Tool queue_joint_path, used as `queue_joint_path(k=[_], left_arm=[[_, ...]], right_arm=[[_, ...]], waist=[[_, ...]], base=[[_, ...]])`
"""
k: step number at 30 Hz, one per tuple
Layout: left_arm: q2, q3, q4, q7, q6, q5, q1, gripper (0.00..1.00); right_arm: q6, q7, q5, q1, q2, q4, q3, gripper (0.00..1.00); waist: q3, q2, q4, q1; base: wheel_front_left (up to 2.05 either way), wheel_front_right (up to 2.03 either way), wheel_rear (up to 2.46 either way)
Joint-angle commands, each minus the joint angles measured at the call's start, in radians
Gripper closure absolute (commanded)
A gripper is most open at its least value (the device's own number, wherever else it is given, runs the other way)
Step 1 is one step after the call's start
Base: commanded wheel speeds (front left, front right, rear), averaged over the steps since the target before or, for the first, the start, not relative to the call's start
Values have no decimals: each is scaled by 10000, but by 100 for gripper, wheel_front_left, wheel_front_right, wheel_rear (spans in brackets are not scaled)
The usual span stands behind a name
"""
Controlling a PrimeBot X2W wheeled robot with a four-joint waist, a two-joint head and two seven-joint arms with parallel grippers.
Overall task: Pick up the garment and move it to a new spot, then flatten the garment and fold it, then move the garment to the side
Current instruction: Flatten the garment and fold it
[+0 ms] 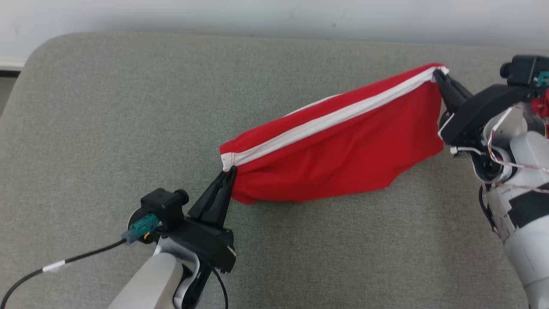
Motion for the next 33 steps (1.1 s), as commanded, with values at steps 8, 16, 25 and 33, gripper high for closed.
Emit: queue_joint_path(k=[8, 16, 25, 33], left_arm=[[-386, -257, 876, -25, -1, -161, -1174, 100], [-543, -502, 1319, -27, -3, -289, -1425, 100], [-476, 97, 889, -27, 1, 425, -1019, 0], [-579, 1745, -803, -28, 559, 1813, 313, 0]], right_arm=[[-29, -783, -581, -1704, 69, 1862, 1172, 100], [-29, -1282, -605, -2381, 13, 3281, 1926, 100], [-29, -1738, 131, -2237, -83, 3434, 2727, 0], [-29, -1971, 1011, -1327, -847, 2866, 3577, 0]], waist=[[1099, -1, 272, -2], [1286, -1, 367, -2], [934, -1, 208, -2], [295, -1, 209, -2]], base=[[0, 0, 0], [0, 0, 0], [0, 0, 0], [0, 0, 0]])
